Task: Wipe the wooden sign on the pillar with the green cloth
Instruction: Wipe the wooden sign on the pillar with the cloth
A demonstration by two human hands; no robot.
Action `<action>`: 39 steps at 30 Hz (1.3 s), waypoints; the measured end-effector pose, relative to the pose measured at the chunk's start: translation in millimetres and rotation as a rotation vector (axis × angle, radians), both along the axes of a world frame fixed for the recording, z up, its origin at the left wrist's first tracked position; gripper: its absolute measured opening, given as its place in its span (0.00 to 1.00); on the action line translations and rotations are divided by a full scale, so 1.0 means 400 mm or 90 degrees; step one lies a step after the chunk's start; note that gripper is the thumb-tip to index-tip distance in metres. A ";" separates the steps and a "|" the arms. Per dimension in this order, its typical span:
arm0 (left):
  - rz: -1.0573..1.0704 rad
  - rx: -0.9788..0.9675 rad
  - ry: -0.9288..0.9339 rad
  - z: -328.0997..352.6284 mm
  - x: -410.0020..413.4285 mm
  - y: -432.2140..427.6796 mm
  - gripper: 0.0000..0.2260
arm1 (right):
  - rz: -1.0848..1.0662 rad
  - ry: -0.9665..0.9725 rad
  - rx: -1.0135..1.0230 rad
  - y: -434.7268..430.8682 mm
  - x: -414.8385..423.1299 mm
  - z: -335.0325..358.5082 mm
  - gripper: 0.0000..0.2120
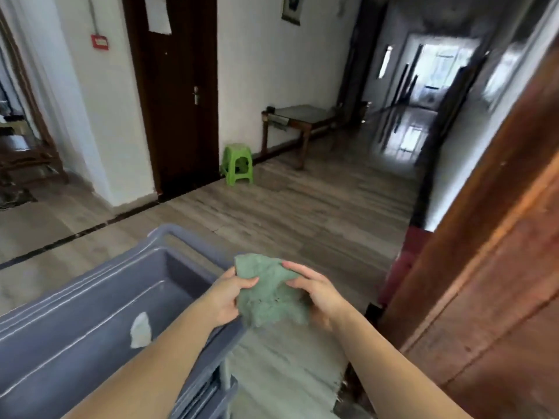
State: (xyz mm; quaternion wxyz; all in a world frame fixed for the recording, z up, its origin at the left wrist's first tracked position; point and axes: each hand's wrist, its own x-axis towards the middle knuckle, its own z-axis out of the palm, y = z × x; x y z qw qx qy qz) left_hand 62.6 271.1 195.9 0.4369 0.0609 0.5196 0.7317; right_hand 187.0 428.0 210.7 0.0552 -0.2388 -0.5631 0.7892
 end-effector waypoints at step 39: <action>-0.316 0.433 0.686 1.240 1.203 1.371 0.18 | -0.720 0.093 0.910 1.002 1.393 1.138 0.25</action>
